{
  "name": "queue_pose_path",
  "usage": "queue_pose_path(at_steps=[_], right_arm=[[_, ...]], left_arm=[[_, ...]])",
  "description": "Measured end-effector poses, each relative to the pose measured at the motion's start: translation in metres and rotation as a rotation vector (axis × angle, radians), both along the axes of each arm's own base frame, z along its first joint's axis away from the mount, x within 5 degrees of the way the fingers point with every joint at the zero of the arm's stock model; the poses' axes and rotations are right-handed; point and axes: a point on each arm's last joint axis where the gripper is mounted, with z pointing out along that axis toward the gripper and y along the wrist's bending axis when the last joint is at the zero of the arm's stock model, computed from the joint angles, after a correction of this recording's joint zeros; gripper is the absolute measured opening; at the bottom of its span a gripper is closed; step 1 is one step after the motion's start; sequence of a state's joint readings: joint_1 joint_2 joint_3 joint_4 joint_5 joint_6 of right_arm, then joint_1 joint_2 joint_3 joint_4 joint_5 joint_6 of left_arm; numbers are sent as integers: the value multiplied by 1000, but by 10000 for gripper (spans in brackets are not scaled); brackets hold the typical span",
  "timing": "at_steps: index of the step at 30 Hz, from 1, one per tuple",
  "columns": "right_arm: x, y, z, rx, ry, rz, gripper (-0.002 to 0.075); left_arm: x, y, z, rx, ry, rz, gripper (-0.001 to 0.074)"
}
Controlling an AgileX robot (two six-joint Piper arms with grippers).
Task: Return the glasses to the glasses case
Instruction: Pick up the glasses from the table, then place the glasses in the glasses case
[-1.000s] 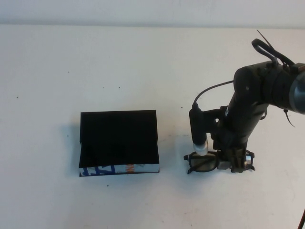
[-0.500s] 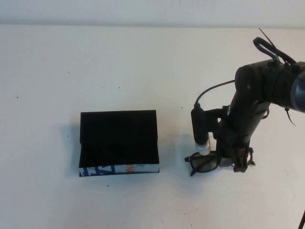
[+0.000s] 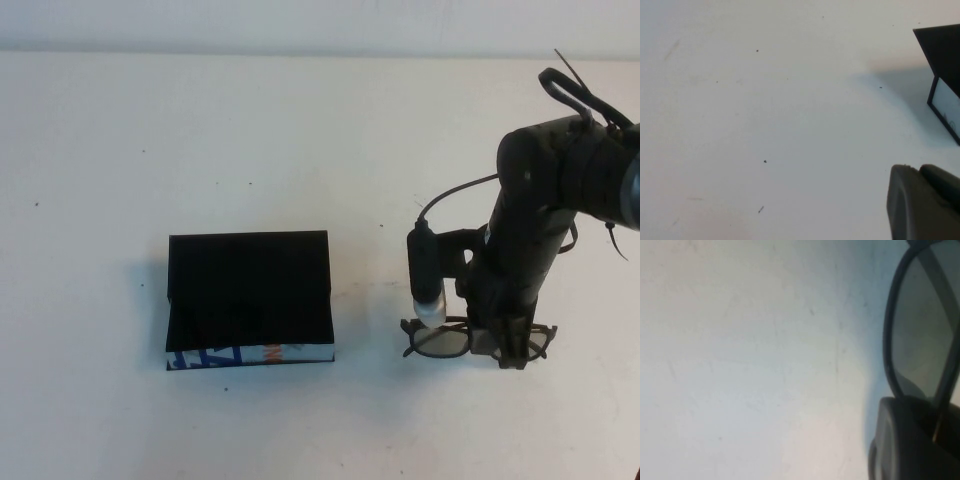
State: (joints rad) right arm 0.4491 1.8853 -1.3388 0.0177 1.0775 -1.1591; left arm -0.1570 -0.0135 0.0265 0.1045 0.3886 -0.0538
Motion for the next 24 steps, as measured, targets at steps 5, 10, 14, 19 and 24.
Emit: queue_pose_path(at_steps=[5,10,14,19,24], right_arm=[[-17,15,20,-4,3,-27,59],[-33,59,50,27,-37,84,59],[-34,102,71,88,-105,145,59],[-27,150,69,130,-143,194,59],[-15,183,46,137,-140,206,59]], left_arm=[[0,0,0,0,0,0,-4],[0,0,0,0,0,0,-4],[0,0,0,0,0,0,-4],[0,0,0,0,0,0,-4],[0,0,0,0,0,0,-4]])
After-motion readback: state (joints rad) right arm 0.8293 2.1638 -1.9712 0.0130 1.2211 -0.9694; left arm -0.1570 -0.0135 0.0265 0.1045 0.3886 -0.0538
